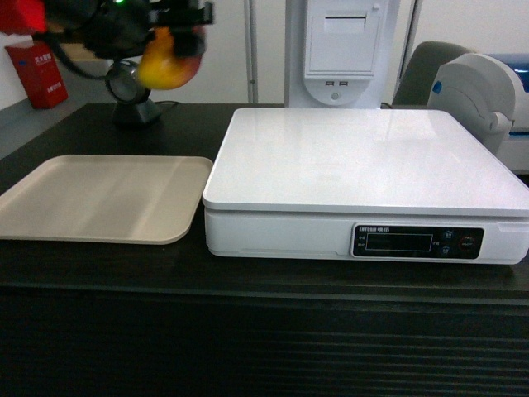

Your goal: Place dark red mango on scale at checkout

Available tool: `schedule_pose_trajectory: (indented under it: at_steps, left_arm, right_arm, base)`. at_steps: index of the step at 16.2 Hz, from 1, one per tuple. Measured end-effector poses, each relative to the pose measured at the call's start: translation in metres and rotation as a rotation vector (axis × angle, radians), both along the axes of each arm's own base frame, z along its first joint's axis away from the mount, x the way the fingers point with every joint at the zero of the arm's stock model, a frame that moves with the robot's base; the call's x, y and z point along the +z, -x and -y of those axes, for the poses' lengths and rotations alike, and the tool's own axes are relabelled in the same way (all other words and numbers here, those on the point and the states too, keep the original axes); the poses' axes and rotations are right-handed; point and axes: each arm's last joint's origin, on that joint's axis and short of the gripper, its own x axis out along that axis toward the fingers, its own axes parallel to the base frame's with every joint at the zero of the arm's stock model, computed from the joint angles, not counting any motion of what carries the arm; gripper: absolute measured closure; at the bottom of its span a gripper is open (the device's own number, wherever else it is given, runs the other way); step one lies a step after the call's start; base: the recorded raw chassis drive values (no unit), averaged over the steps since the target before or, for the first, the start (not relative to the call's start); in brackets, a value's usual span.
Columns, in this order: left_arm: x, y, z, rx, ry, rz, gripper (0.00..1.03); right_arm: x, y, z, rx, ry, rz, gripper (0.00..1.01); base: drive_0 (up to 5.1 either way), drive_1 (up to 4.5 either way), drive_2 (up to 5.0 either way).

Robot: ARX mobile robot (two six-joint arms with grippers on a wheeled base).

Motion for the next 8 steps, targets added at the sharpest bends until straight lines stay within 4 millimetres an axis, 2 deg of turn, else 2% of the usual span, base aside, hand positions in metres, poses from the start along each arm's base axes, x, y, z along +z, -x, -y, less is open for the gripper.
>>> schedule_pose_trajectory:
  at_steps: [1, 4, 8]
  left_arm:
    - [0.006, 0.004, 0.026, -0.055, 0.007, 0.000, 0.41]
    - [0.002, 0.013, 0.094, -0.174, 0.014, -0.020, 0.41]
    - [-0.017, 0.027, 0.164, -0.295, -0.014, -0.068, 0.41]
  right_arm:
    - [0.000, 0.000, 0.000, 0.000, 0.000, 0.000, 0.03]
    - [0.000, 0.000, 0.000, 0.000, 0.000, 0.000, 0.03]
    - [0.000, 0.000, 0.000, 0.000, 0.000, 0.000, 0.03]
  base:
    - [0.0, 0.00, 0.0]
    - [0.0, 0.00, 0.0]
    - [0.0, 0.00, 0.0]
